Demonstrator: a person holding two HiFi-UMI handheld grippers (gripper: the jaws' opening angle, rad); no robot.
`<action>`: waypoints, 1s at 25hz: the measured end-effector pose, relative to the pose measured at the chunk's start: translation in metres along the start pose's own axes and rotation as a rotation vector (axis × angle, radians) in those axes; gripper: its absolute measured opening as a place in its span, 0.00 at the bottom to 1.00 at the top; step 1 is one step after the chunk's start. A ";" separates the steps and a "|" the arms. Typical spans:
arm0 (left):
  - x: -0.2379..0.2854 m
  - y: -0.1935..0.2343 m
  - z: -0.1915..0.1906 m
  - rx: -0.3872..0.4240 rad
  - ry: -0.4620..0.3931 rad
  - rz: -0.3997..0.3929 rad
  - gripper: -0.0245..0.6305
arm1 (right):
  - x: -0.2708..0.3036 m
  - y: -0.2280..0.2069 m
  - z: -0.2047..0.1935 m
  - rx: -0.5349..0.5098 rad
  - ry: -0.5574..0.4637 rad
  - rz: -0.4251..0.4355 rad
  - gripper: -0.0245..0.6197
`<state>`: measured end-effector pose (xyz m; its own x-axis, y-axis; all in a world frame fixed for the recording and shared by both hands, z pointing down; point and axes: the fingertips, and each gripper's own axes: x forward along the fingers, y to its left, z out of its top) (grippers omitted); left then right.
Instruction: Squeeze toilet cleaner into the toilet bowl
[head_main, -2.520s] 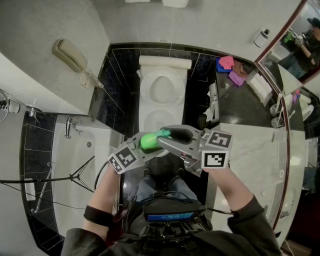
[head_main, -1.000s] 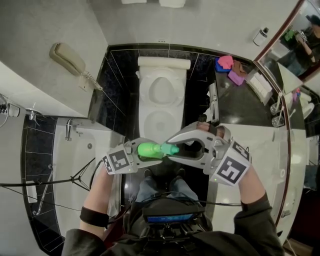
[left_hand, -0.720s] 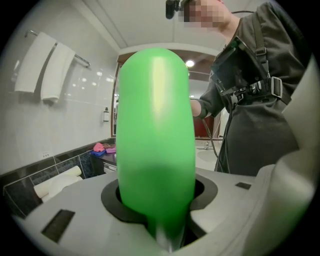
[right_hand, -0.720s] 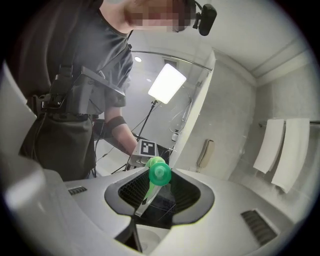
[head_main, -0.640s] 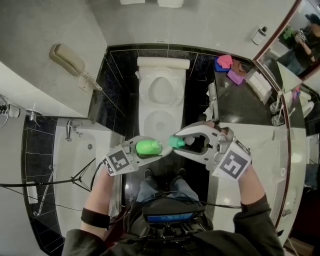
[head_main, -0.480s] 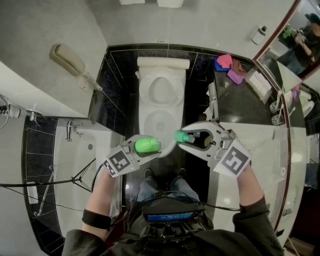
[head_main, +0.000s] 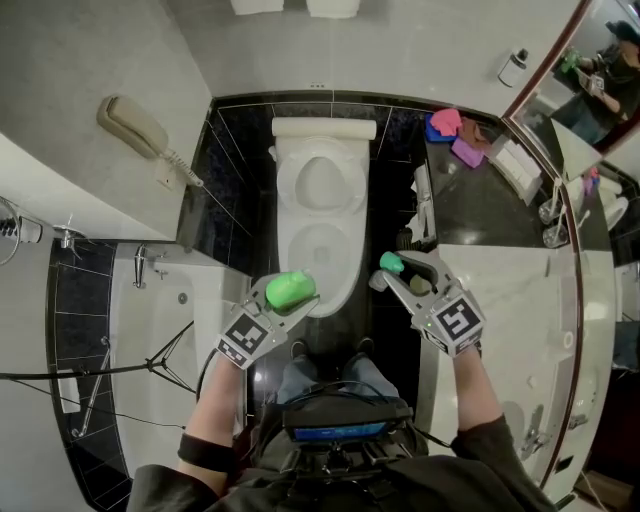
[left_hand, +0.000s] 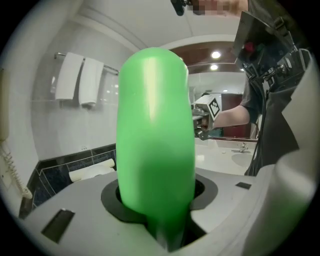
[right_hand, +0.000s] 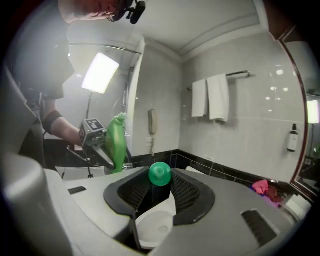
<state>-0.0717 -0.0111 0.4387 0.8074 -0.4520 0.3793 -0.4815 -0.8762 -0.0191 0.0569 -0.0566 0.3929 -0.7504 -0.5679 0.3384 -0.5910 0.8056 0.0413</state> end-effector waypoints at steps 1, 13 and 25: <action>-0.001 0.003 -0.002 -0.018 0.001 0.028 0.32 | -0.002 -0.006 -0.009 0.030 0.006 -0.042 0.28; -0.001 0.011 -0.008 -0.088 -0.025 0.132 0.32 | -0.014 -0.022 -0.046 0.169 0.011 -0.143 0.28; 0.001 0.010 -0.012 -0.103 -0.019 0.152 0.32 | -0.015 -0.026 -0.047 0.181 0.002 -0.140 0.28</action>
<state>-0.0801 -0.0185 0.4496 0.7286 -0.5819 0.3612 -0.6301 -0.7763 0.0203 0.0978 -0.0612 0.4311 -0.6569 -0.6715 0.3429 -0.7329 0.6755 -0.0811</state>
